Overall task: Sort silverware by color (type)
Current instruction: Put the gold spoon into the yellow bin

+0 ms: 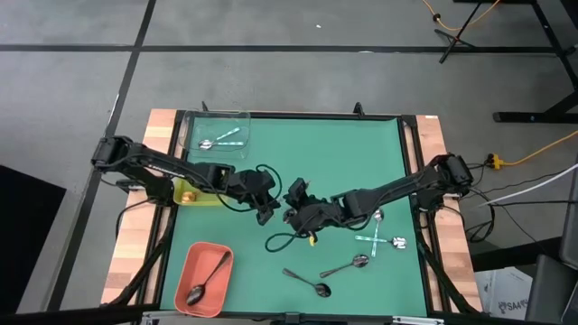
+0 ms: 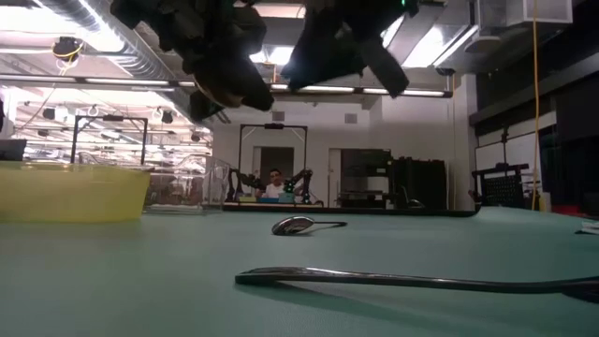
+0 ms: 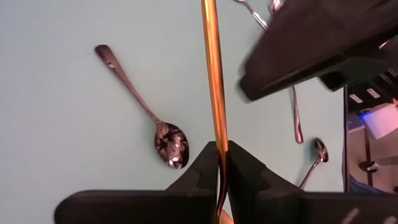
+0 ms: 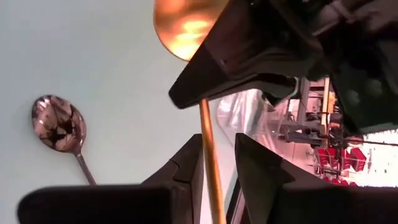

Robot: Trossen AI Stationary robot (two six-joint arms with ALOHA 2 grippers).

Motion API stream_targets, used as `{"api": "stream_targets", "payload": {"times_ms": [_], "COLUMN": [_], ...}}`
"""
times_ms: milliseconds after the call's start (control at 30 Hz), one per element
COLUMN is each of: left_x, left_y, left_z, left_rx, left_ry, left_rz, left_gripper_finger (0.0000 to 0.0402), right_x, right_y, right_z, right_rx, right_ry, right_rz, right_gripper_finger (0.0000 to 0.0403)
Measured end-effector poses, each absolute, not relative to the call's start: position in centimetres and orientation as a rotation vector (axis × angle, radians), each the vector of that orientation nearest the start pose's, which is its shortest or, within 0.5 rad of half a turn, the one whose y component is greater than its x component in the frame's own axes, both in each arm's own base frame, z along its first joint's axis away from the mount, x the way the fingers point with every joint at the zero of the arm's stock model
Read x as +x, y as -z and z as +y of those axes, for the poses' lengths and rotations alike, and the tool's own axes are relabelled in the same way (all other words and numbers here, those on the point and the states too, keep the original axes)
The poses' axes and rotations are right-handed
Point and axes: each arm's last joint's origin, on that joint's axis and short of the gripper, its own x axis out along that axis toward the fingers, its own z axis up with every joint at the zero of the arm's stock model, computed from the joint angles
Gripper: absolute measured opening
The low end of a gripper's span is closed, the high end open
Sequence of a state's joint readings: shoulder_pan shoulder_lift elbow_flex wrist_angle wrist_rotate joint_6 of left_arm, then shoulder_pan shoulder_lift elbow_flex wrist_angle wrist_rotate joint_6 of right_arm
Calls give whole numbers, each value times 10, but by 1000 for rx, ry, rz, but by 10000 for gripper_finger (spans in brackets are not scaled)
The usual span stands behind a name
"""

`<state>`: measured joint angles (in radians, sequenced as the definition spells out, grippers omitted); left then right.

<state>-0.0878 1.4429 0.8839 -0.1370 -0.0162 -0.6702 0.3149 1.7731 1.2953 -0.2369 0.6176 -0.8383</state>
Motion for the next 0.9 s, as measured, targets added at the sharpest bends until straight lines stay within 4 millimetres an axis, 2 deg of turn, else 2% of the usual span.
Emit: {"api": "stream_targets", "payload": {"times_ms": [200,500,700,900], "left_x": [277,220,179,151], "left_y": [-245,-275,-285,-286], "left_z": [-17,-9,-5,-1], "left_rx": [-601,-528,-465,-426], "left_ry": [-215,-312,-393,-502], "left_rz": [689,754,829,891], "left_gripper_finger": [8,8,8,8], "right_x": [366,361,360,358], "right_y": [-259,-265,-264,-262], "right_z": [103,100,99,99], "right_rx": [-1064,-1042,-1045,-1027], "right_ry": [35,46,39,42], "right_rz": [702,710,734,748], "right_gripper_finger": [87,88,88,88]}}
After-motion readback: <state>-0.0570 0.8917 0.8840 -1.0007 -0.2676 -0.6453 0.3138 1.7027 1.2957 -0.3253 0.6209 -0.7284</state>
